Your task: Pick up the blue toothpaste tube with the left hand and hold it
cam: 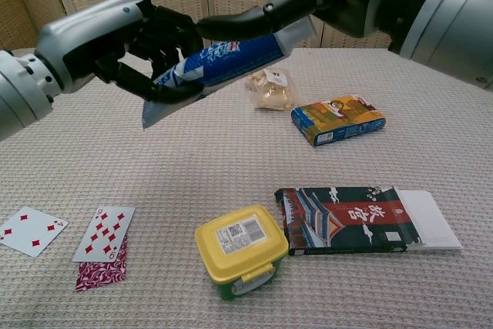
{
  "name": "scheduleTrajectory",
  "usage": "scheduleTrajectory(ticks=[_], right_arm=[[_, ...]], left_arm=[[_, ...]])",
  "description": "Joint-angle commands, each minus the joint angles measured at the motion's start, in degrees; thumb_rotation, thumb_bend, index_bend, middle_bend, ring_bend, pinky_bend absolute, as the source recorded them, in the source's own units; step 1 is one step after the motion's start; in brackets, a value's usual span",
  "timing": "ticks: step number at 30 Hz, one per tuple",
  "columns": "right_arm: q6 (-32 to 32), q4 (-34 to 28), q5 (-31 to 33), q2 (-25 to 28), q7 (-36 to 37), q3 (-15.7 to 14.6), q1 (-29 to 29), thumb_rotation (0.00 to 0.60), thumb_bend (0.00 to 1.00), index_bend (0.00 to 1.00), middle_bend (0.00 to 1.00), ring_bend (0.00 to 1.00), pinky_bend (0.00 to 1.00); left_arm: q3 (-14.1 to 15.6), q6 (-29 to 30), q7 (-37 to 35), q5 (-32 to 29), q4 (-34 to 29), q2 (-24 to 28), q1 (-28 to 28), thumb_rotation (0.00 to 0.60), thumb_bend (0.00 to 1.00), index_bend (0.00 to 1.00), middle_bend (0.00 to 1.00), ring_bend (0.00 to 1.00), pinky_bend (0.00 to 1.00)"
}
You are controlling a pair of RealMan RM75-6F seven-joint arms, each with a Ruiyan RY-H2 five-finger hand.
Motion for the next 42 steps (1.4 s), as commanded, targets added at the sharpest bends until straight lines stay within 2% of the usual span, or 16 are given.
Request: scheduleTrajectory(ticks=[1,13,30,35,42], right_arm=[[1.3,0.9,-0.7,-1.3,1.2,0.1,0.0,0.571,0.26,0.0,0.0,0.0,0.0],[5.2,4.1,-1.7,-4.9,1.5,0.3,-0.2,0.568,0.26,0.0,0.0,0.0,0.0],[4.6,5.1,-0.3,-6.4,-1.2,0.8,0.9,0.569,0.26,0.0,0.0,0.0,0.0],[5.9,4.3,-0.8,-5.5,-1.1,0.8,0.3,0.568,0.26,0.0,0.0,0.0,0.0],[8.3,1.6,-2.0,-0.9,-2.0,0.6,-1.7,0.569,0.26,0.0,0.0,0.0,0.0]], left_arm=[[-0.2,-0.2,-0.9,-0.2,-0.4,0.3,0.0,0.6,0.77,0.79,0.81,0.71,0.68],[-0.5,-2.6,-6.9,-2.1,-1.9,2.1,-0.1,0.6,0.78,0.79,0.81,0.71,0.68],[-0.8,-3.2,-7.1,-2.6,-2.5,2.7,-0.2,0.6,0.78,0.79,0.82,0.72,0.68],[-0.7,-3.3,-7.1,-2.9,-1.8,2.6,-0.1,0.6,0.78,0.79,0.81,0.72,0.68],[-0.1,-3.6,-6.8,-3.8,2.0,2.0,0.4,0.6,0.78,0.79,0.81,0.71,0.68]])
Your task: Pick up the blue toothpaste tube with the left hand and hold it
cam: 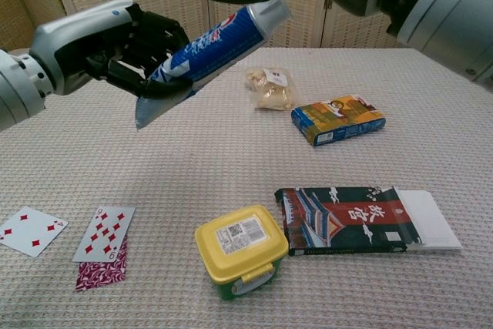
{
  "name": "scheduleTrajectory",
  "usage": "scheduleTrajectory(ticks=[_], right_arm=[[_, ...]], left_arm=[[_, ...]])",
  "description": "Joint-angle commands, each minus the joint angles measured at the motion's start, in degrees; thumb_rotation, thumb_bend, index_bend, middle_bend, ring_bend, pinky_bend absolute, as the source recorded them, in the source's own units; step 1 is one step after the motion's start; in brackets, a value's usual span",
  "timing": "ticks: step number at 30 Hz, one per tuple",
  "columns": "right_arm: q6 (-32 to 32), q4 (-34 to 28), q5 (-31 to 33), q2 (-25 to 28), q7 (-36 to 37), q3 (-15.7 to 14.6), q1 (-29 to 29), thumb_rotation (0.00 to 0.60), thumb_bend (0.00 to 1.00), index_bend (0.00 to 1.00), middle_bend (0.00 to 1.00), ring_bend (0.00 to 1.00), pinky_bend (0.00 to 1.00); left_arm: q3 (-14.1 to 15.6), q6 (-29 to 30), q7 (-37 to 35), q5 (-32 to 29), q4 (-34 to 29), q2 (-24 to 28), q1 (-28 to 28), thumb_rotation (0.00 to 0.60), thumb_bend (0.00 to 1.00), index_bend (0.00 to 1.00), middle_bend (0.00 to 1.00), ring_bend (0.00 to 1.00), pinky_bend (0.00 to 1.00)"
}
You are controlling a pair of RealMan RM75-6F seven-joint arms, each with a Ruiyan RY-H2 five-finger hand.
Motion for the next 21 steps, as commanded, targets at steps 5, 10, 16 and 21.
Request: scheduleTrajectory(ticks=[5,10,16,21], right_arm=[[2.4,-3.0,-1.7,5.8,-2.9,-1.2,-2.7,0.568,0.26,0.0,0.0,0.0,0.0],[3.4,-4.3,-2.5,9.2,-4.9,-2.6,-4.7,0.568,0.26,0.0,0.0,0.0,0.0],[4.4,-5.0,-3.1,13.5,-8.0,-5.4,-7.8,0.569,0.26,0.0,0.0,0.0,0.0],[5.6,-5.3,-4.1,15.8,-9.3,-7.1,-9.9,0.568,0.26,0.0,0.0,0.0,0.0]], left_arm=[[0.5,-3.2,3.9,-4.6,5.9,-0.3,0.1,0.6,0.78,0.78,0.81,0.7,0.68],[0.0,-8.3,11.1,-13.2,8.7,-0.3,-0.5,0.6,0.78,0.73,0.81,0.67,0.64],[-0.4,-10.7,24.8,-27.7,11.9,-1.7,-1.5,0.6,0.79,0.63,0.74,0.61,0.6],[-0.8,-9.0,35.7,-37.6,12.3,-3.2,-2.7,0.6,0.78,0.55,0.65,0.53,0.55]])
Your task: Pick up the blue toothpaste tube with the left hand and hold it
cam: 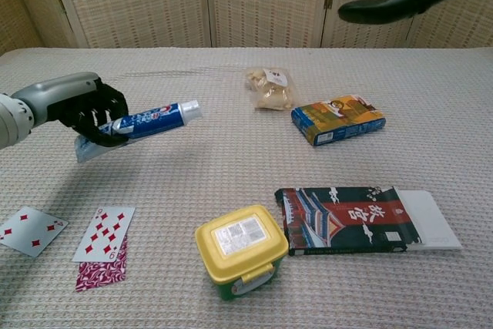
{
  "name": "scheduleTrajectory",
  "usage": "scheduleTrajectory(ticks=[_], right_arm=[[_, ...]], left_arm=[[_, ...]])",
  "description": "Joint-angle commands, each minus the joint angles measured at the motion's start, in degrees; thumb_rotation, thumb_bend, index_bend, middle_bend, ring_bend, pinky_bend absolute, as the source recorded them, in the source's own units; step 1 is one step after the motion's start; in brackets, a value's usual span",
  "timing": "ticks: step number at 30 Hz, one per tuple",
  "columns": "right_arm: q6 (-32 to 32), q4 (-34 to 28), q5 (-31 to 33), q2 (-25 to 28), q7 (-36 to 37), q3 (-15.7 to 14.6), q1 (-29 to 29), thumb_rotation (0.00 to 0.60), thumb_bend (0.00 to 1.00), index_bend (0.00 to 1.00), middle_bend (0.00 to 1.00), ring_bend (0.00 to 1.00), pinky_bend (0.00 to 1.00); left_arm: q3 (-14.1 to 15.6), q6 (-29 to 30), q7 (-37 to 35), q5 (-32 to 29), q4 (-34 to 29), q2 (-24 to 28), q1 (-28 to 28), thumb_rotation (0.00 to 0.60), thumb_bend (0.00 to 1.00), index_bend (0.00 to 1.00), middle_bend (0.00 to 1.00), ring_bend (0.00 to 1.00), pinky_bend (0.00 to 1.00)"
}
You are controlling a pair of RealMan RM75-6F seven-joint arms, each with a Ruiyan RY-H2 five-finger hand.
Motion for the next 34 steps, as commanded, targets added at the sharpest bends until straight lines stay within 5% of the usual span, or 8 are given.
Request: scheduleTrajectory(ticks=[1,5,10,13,24,34], right_arm=[[0.7,-0.2,-0.6,1.2,-0.5,-1.0,-1.2,0.568,0.26,0.0,0.0,0.0,0.0],[1.7,0.1,-0.8,2.6,-0.5,-1.7,-2.5,0.568,0.26,0.0,0.0,0.0,0.0],[2.9,1.0,-0.9,4.5,-1.5,-2.7,-4.6,0.568,0.26,0.0,0.0,0.0,0.0],[3.1,1.6,-0.4,5.6,-2.7,-3.5,-6.0,0.569,0.26,0.0,0.0,0.0,0.0],[4.5,1.1,6.3,9.2,-21.4,-5.9,-13.6,0.6,0.26,0.0,0.0,0.0,0.0],[7.6,1.2,8.1,11.2,-20.8,-7.4,-19.6,0.6,0.26,0.0,0.0,0.0,0.0]], left_arm=[[-0.7,0.6,10.4,-10.5,1.3,-1.8,-1.4,0.6,0.78,0.54,0.64,0.52,0.54],[-0.7,0.8,13.0,-12.8,1.2,-2.2,-1.8,0.6,0.72,0.44,0.55,0.45,0.45],[-0.7,0.7,13.3,-13.1,0.4,-1.8,-1.5,0.6,0.6,0.15,0.31,0.23,0.25],[-0.7,1.4,12.1,-11.1,-0.6,-0.8,-0.8,0.6,0.59,0.08,0.24,0.16,0.17],[2.1,14.1,3.9,6.9,-7.7,8.4,7.8,0.6,0.58,0.14,0.23,0.16,0.11],[5.9,27.6,-0.8,17.9,-12.5,15.6,17.9,0.6,0.58,0.2,0.24,0.17,0.09]])
